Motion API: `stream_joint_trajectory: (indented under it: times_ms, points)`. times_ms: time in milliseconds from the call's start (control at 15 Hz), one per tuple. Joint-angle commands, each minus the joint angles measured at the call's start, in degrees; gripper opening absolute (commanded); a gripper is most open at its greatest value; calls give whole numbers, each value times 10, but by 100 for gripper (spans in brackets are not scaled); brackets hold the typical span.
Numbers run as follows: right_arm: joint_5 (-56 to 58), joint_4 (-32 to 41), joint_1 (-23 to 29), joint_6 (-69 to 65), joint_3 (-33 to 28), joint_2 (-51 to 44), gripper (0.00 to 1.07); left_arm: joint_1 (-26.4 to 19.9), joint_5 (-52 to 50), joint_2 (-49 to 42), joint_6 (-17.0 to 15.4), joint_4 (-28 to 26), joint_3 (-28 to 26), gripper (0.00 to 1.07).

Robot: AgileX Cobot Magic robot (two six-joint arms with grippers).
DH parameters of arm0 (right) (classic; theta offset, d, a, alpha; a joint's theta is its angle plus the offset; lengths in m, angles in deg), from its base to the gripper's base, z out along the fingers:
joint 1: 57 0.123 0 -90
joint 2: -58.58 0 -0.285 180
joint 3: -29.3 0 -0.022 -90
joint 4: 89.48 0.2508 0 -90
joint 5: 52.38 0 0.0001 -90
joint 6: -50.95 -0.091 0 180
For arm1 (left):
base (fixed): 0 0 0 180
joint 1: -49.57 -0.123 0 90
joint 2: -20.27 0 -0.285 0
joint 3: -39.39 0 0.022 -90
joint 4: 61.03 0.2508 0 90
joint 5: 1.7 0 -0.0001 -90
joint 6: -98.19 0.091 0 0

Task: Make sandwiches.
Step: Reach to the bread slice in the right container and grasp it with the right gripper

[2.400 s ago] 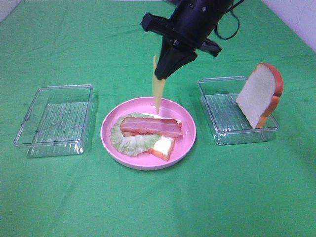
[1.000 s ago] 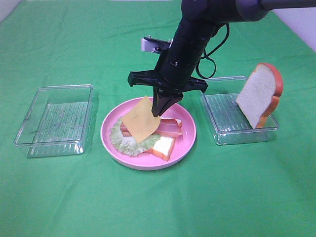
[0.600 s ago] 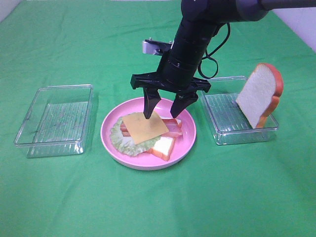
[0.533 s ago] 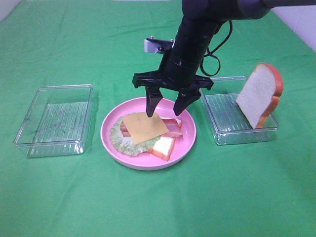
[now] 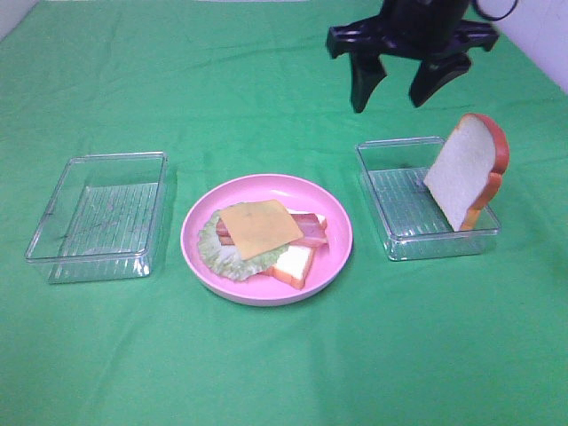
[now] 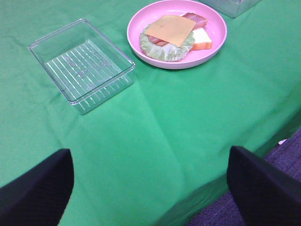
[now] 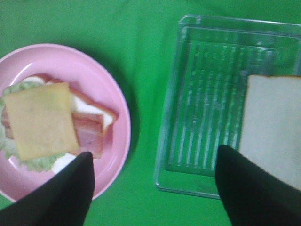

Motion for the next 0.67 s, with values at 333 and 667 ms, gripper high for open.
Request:
stream_joint_trajectory:
  times_ms: [333,667]
  points:
    - [53,-5,-147,25,-2,-13,72,-1,-6,-5,-1,-5,1,84]
    - [32,21,-184,52,-2,37,72,-1,-6,-5,-1,-5,1,84]
